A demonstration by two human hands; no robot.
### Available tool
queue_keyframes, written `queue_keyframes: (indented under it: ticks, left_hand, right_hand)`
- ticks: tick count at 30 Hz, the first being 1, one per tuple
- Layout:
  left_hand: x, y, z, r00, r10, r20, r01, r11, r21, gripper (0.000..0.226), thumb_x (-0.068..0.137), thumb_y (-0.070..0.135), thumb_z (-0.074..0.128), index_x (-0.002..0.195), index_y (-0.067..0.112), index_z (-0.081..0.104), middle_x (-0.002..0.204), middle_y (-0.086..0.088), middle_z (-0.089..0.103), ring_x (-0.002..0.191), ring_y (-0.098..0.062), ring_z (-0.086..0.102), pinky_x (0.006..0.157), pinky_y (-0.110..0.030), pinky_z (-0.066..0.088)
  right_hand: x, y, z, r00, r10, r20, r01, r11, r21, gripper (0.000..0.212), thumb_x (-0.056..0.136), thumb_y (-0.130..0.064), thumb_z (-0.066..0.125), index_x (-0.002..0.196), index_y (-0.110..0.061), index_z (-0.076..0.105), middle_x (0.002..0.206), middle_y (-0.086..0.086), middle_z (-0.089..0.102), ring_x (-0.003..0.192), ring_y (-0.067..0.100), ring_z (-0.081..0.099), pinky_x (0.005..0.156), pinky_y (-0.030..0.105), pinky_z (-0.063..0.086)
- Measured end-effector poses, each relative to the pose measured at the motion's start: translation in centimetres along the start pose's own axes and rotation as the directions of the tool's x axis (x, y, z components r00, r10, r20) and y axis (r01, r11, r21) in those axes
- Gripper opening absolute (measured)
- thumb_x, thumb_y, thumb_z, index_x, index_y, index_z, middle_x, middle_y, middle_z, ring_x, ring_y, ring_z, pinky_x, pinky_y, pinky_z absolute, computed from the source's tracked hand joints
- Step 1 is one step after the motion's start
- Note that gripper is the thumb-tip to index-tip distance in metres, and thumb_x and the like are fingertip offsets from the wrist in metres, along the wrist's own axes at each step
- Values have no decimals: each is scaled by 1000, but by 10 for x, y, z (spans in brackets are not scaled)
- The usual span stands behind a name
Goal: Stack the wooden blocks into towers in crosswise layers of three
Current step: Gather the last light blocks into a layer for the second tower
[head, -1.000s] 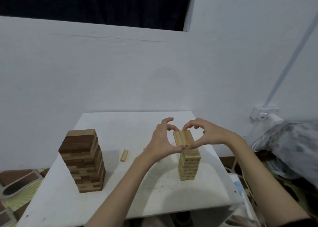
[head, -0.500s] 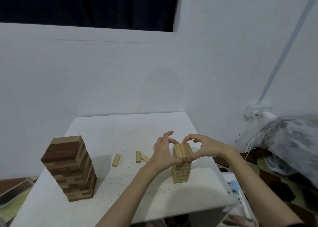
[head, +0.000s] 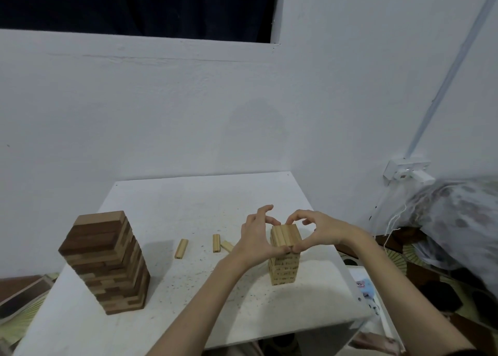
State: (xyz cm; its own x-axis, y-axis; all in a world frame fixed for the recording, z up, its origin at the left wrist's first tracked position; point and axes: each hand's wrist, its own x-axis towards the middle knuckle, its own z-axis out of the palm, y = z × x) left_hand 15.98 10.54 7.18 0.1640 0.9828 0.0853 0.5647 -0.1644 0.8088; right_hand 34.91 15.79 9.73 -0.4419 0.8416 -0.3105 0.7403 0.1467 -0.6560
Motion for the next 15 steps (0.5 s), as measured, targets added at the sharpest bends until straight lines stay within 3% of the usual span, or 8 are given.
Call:
queue_keyframes:
  ticks: [8, 15]
  left_hand:
    - [1, -3, 2, 1000, 3, 15, -2, 1000, -14, 91, 72, 33, 78, 142, 24, 19, 125, 8, 49, 126, -13, 29, 105, -34, 27]
    - [-1, -4, 0, 999, 18, 27, -18, 999, -34, 99, 69, 38, 80, 144, 27, 17, 129, 7, 45, 125, -11, 29, 105, -33, 29]
  right_hand:
    - [1, 3, 0, 1000, 4, 15, -4, 1000, 10, 55, 72, -29, 83, 116, -39, 52, 137, -11, 40, 125, 13, 37, 91, 29, 37]
    - [-1, -2, -3, 1000, 1, 12, -1, 1000, 8, 75, 68, -33, 85, 129, -43, 42, 141, -8, 38, 127, 13, 36, 100, 33, 41]
